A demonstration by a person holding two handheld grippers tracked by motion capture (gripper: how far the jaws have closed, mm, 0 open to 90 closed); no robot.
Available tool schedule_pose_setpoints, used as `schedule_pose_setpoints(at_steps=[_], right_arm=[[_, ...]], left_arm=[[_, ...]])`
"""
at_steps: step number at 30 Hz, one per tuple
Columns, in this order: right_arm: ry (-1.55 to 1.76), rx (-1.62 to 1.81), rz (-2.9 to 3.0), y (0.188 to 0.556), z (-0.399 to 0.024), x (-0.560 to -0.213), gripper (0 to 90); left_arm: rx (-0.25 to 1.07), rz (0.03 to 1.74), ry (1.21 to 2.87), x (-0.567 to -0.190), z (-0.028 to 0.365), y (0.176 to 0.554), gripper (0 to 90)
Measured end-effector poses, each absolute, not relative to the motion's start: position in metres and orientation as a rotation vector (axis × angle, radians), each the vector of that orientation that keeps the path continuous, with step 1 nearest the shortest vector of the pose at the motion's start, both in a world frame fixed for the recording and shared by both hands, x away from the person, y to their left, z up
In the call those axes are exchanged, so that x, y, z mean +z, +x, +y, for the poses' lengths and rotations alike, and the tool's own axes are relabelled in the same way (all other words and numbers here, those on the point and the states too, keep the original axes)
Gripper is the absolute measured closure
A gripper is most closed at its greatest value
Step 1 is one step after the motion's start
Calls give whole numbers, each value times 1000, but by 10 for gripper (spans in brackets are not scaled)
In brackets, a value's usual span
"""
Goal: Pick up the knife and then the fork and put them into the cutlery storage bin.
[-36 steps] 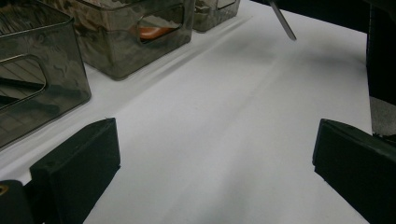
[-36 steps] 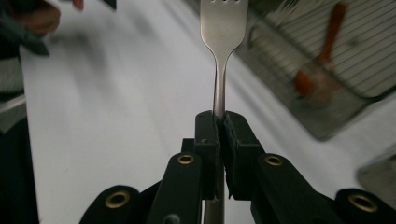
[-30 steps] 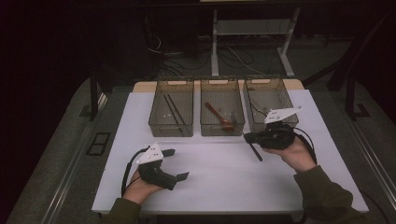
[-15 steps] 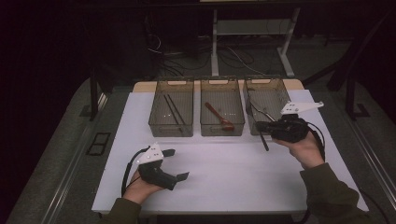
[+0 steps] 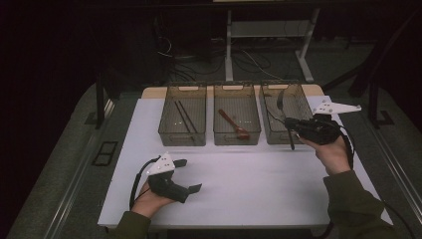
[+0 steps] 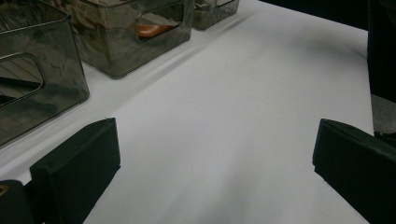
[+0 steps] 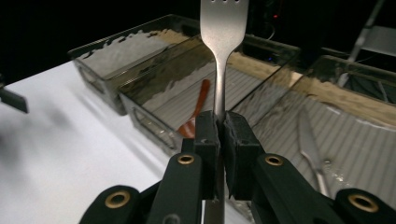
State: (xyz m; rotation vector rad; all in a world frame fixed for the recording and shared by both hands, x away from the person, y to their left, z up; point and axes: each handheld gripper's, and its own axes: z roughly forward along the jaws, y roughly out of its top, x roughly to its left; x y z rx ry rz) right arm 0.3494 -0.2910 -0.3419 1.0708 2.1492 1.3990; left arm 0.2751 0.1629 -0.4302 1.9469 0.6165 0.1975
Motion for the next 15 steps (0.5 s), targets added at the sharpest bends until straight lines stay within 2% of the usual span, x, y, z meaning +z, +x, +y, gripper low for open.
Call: schedule_pose_setpoints(at_steps=[15], right_arm=[[1150,1339,2011,370,-311,-338,832]], left_arm=[[196,619,1943,-430,163,275,0]])
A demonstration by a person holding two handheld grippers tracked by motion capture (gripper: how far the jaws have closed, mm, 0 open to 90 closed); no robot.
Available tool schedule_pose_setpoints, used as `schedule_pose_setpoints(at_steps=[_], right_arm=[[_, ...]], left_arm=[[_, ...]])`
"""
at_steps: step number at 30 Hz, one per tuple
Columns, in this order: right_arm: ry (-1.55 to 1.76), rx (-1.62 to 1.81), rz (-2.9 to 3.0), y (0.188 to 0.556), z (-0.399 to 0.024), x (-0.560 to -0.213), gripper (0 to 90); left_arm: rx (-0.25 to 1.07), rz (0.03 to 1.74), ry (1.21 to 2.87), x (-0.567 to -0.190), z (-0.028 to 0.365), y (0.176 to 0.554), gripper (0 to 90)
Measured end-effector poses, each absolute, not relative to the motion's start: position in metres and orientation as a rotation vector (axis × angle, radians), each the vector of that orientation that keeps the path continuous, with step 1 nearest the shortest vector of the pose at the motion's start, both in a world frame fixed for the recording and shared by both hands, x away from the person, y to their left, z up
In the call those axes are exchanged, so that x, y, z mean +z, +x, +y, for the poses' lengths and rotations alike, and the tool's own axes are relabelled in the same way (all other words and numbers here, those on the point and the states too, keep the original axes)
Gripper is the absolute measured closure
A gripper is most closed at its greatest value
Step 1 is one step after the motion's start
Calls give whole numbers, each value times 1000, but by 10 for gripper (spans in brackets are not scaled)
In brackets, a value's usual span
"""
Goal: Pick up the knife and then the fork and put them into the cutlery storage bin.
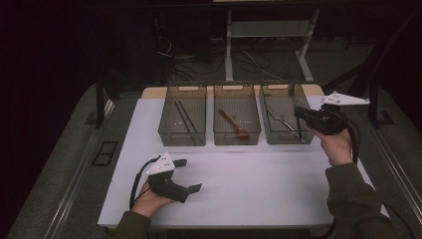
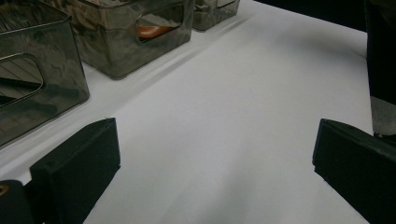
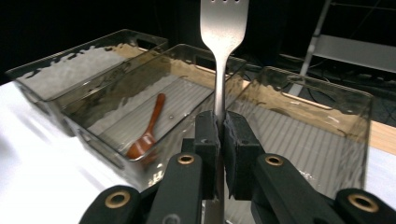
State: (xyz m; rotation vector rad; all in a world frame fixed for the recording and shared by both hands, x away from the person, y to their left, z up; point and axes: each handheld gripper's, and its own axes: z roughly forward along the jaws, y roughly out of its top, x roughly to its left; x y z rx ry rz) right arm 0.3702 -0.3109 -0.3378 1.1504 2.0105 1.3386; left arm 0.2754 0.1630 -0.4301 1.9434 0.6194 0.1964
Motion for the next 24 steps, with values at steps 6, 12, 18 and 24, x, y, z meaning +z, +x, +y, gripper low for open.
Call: schedule_pose_setpoints(at_steps=[6,12,18,24], right_arm=[[1182,1309,1979,386,-319,-333,832],[1192,1269,1961,403,-324,-327,832],[1219,1234,1958,419,-326,-332,832],[1250,1175,2005,432,-326,-345,832]], left_arm=[[194,621,1942,-430,163,275,0],[193,622,1941,-430,163,275,0],[192,623,1940,-430,163,276,0],[192,622,1939,-430,163,276,0]])
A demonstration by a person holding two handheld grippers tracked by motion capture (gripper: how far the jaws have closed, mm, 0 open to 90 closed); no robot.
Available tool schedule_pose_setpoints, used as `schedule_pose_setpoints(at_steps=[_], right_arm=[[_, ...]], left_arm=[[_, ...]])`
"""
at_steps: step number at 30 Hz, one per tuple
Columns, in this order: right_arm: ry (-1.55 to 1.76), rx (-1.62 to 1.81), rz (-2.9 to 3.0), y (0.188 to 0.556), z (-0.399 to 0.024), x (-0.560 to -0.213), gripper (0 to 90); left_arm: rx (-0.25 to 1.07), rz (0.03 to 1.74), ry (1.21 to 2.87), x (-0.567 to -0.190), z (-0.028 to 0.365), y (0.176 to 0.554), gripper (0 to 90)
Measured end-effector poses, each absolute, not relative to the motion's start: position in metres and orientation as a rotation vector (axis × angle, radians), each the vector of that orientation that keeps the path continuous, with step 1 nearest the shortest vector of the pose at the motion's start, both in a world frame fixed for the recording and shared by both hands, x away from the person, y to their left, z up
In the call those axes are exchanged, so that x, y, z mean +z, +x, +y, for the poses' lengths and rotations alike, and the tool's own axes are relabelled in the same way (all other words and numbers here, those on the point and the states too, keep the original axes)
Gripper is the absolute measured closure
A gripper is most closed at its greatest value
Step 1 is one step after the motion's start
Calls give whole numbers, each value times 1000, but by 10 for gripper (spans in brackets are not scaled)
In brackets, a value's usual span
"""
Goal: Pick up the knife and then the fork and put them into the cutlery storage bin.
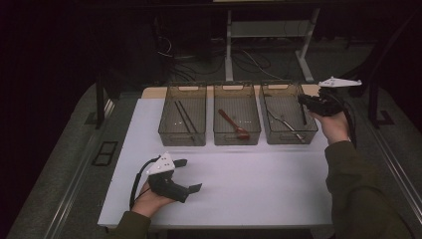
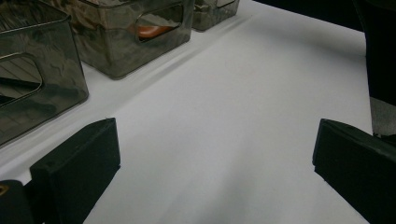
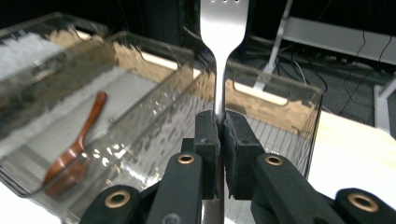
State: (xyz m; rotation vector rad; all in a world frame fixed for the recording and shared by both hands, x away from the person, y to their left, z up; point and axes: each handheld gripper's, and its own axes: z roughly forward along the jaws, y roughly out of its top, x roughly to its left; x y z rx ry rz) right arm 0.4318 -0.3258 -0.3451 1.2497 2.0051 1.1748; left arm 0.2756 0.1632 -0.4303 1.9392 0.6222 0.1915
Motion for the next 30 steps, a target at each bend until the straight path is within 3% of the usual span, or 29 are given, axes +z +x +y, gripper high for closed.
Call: schedule_pose_setpoints(at_steps=[30], right_arm=[[1338,919,2176,440,-333,-385,831]], left_arm=[[190,619,1942,-430,163,275,0]])
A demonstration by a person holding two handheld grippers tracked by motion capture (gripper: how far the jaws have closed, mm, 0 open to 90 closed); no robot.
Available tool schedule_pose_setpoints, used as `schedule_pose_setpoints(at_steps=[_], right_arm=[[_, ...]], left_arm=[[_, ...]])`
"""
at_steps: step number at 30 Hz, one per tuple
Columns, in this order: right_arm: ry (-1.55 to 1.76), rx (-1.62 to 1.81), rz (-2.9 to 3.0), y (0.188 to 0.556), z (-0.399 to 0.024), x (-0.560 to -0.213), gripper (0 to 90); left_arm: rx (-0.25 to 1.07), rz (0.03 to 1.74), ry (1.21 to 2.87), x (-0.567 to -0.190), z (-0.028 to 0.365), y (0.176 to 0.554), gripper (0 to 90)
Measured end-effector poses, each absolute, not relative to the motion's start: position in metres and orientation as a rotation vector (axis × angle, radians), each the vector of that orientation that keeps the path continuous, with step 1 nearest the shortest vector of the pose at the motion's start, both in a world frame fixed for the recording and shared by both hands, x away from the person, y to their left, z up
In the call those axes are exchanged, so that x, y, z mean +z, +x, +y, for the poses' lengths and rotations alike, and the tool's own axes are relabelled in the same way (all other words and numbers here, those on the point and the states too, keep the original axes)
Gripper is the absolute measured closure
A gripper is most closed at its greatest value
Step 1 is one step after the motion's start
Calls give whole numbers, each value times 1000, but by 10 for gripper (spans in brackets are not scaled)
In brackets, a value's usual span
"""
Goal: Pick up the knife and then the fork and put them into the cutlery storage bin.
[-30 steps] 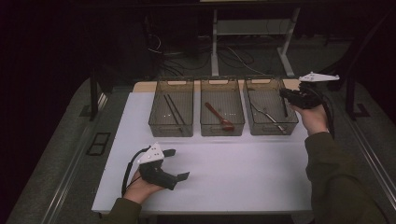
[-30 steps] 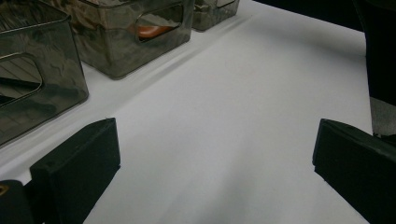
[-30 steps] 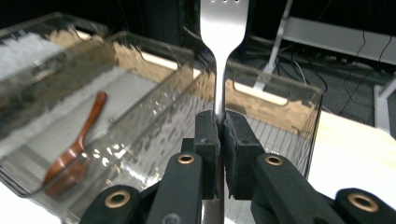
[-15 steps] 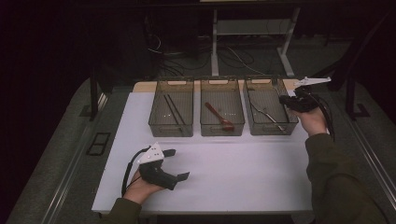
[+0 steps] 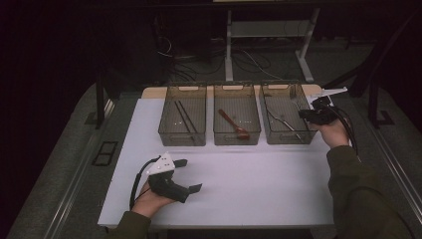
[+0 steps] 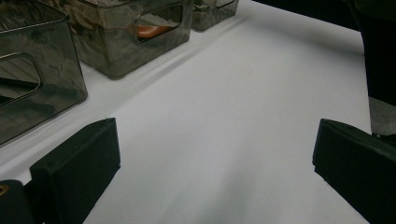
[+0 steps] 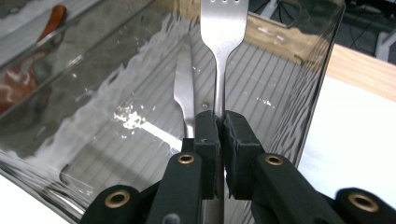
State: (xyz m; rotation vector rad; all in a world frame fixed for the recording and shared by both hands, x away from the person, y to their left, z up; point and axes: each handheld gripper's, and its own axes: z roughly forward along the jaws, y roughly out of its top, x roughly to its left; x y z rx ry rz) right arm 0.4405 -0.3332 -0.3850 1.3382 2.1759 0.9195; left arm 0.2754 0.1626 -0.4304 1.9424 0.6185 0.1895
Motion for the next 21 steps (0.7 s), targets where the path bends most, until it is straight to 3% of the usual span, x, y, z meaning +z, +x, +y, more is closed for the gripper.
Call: schedule_pose_setpoints(at_steps=[21], right_arm=[[1360,826,2276,449,-325,-394,801]], left_arm=[[189,618,1942,-430,163,275,0]])
